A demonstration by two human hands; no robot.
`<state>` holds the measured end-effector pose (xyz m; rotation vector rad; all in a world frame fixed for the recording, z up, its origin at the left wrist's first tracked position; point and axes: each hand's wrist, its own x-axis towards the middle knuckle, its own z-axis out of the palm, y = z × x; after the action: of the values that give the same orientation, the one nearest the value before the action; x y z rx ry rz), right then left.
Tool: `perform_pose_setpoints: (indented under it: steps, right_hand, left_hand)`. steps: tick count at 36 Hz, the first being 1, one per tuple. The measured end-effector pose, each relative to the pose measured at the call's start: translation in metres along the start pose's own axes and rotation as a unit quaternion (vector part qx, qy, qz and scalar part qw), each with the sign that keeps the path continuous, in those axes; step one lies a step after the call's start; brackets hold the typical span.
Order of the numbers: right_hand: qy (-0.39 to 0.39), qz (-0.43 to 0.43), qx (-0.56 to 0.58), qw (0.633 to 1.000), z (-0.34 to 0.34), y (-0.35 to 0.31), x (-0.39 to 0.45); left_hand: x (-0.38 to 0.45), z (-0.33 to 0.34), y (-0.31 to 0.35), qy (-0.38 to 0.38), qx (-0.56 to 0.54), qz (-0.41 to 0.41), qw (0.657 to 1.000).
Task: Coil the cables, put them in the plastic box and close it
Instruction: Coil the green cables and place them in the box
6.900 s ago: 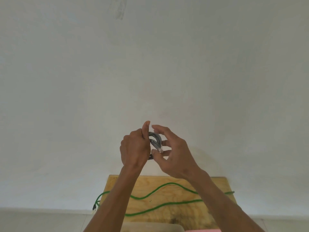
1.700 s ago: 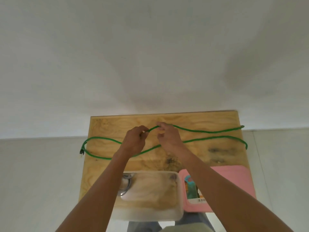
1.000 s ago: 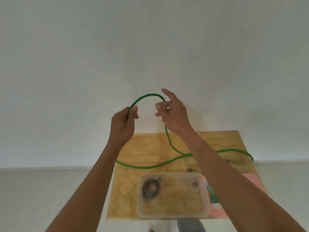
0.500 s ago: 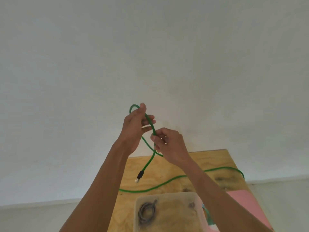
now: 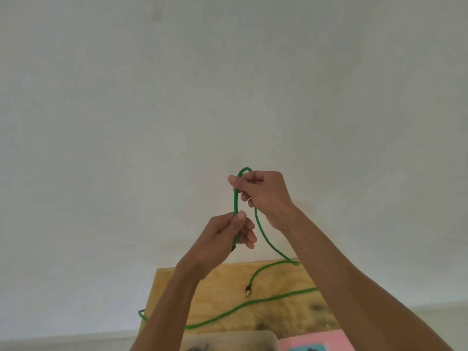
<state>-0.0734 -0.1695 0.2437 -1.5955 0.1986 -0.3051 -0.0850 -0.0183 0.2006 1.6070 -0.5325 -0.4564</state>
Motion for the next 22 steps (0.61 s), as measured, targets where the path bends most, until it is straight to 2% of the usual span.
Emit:
perform_pose_setpoints:
  steps: [5,8,11,15,17,19,21,22]
  right_hand:
    - [-0.011,0.008,0.071,0.997,-0.006,-0.017,0.014]
    - [-0.024,-0.013,0.067,0.997,-0.006,-0.023,0.022]
    - [-0.078,-0.083,0.011,0.993,-0.012,-0.029,0.032]
    - [-0.191,-0.126,-0.059,0.972,-0.019,-0.023,0.032]
    - [-0.201,-0.177,-0.126,0.955,-0.018,-0.012,0.030]
    - [-0.173,-0.199,-0.198,0.944,-0.010,-0.007,0.023]
    - [-0.173,-0.163,-0.173,0.956,-0.001,0.003,0.017]
    - [-0.162,-0.147,-0.201,0.955,0.002,0.011,0.016]
  left_hand:
    - [0.011,0.009,0.009,0.039,0.064,0.011,0.997]
    - [0.016,0.013,0.020,0.069,0.053,-0.003,0.996]
    - [0.015,0.018,0.036,0.065,-0.051,0.009,0.997]
    - [0.016,0.022,0.066,0.038,-0.236,0.054,0.970]
    - [0.020,0.022,0.081,0.029,-0.286,0.084,0.954]
    - [0.026,0.022,0.093,0.030,-0.308,0.108,0.945]
    - [0.033,0.020,0.101,0.039,-0.297,0.117,0.947]
    - [0.036,0.018,0.104,0.047,-0.283,0.116,0.951]
